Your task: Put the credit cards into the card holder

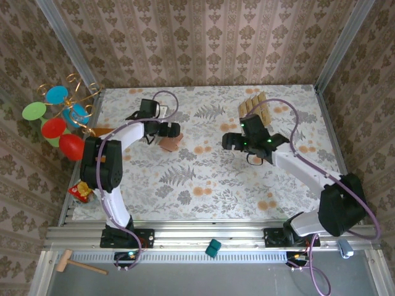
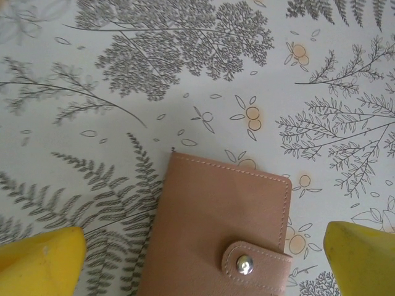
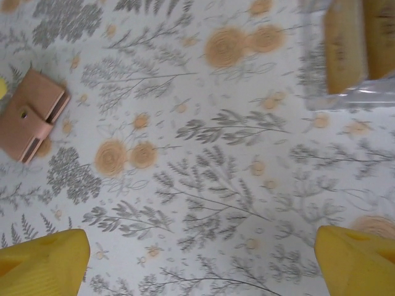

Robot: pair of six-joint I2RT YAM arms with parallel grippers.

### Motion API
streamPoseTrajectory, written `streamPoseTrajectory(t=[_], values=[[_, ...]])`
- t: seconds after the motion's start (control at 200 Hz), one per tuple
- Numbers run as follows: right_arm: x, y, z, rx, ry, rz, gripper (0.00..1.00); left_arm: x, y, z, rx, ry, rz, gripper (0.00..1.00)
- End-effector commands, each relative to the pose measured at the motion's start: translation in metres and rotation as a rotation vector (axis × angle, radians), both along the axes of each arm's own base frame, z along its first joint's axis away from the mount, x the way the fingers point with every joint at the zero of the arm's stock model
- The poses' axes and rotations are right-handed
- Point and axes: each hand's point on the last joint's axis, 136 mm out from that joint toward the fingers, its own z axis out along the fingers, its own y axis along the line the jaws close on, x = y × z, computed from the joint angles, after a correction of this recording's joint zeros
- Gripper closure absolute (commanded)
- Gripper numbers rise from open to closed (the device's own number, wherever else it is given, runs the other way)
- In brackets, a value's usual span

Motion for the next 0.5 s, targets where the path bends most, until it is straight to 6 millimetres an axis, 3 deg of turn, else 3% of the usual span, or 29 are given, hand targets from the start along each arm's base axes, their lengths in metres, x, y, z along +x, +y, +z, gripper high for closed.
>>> streamPoseTrajectory(t=[0.0,0.24,0.495], values=[[-0.003,0.006,-0.006,-0.016,0.045,-0.013,0.05,-0.008,-0.010,-0.008,-0.031,0.070,-0.056,0.00],[-0.001,0.023,-0.008,0.070,0.063,0.016,0.08,-0.012,-0.019,-0.024,-0.077,0.106,-0.060,0.00],[0.002,0.022,-0.011,0.051,0.076,0.007,0.09,-0.027,-0.039,-0.035,-0.086,0.129,-0.109,0.00]])
